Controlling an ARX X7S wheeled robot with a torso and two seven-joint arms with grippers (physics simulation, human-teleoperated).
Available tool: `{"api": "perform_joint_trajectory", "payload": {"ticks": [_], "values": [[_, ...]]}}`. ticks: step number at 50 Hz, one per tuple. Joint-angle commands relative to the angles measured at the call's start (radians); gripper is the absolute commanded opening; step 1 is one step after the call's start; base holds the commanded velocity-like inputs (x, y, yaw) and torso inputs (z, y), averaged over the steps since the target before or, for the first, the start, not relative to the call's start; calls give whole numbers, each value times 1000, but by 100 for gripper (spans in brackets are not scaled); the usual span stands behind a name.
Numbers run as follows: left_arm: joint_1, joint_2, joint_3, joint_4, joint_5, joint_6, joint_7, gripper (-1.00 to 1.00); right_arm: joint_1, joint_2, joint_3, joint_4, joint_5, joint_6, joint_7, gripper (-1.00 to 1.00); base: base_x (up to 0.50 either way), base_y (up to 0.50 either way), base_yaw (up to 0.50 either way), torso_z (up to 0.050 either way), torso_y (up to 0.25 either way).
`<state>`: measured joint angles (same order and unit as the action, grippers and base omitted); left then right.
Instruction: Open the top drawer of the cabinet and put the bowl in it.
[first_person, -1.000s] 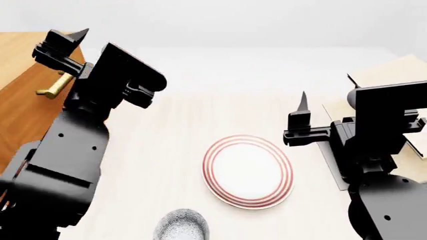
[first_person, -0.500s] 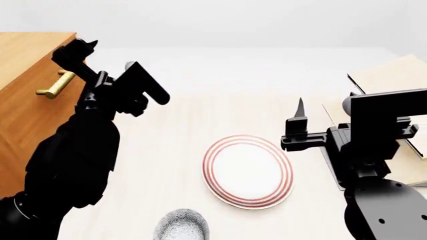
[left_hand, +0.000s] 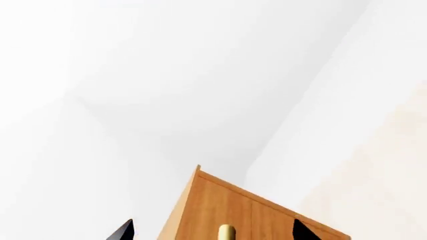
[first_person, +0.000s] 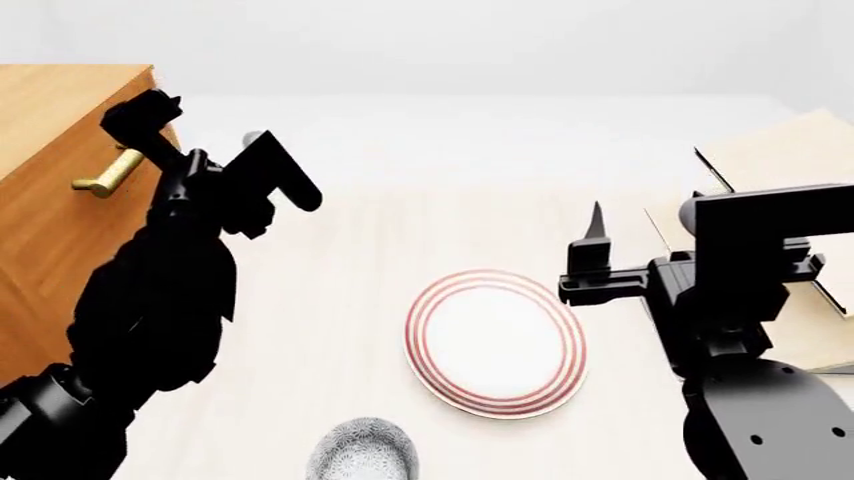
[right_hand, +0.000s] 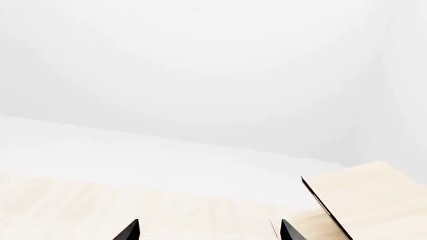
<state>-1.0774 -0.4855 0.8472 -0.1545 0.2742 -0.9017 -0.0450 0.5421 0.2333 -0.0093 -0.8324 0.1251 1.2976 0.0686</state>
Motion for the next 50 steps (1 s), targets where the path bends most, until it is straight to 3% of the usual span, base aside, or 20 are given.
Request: {"api": "perform_joint_trajectory", "payload": {"ticks": [1, 50], "values": [[-16, 16, 0, -108, -6, 29, -12, 100, -7, -5, 4, 9, 8, -10, 0, 100, 0, 0, 0, 0, 0], [-103, 127, -20, -627, -36, 210, -114, 100, -63, -1, -3, 85, 21, -108, 13, 100, 0, 0, 0, 0, 0]]}}
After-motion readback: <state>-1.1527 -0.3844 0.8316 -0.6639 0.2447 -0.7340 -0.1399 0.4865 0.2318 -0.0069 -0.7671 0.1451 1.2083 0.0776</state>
